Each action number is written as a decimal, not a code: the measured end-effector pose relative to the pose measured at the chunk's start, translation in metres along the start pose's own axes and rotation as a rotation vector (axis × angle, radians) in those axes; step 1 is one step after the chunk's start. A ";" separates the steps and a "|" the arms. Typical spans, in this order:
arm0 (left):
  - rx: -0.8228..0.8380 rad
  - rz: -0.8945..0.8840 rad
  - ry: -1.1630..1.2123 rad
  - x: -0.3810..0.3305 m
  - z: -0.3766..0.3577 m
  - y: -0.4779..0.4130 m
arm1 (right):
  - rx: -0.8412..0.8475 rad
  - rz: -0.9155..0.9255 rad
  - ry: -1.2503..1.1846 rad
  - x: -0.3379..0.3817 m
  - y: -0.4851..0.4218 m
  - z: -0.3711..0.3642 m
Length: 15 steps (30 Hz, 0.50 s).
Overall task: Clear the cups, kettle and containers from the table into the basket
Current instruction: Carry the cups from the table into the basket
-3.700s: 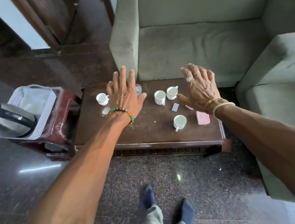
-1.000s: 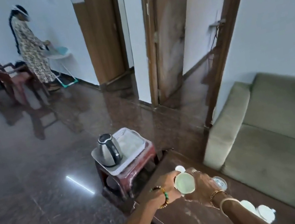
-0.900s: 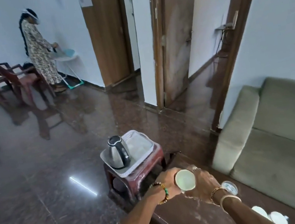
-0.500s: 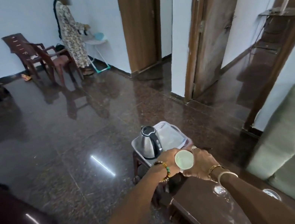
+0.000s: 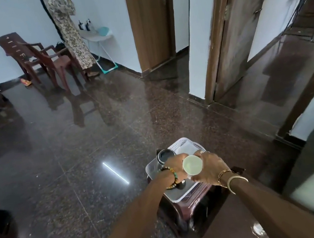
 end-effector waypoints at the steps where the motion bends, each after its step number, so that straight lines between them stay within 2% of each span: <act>1: -0.002 0.001 0.015 0.004 0.007 -0.015 | -0.002 -0.009 0.008 0.001 -0.017 0.005; 7: -0.065 0.017 0.115 0.032 0.040 -0.094 | -0.040 -0.036 -0.076 0.005 -0.101 0.021; 15: 0.082 0.000 0.150 0.094 0.028 -0.197 | 0.000 -0.103 -0.082 -0.004 -0.198 -0.014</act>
Point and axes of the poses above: each hand's wrist, its own y-axis away from the middle knuckle, its own z-axis out of the back of the hand, x = y × z, the point moved 6 cm from there along -y, towards the middle knuckle, and after that the axes turned 8 degrees about -z, right-handed, at the moved point
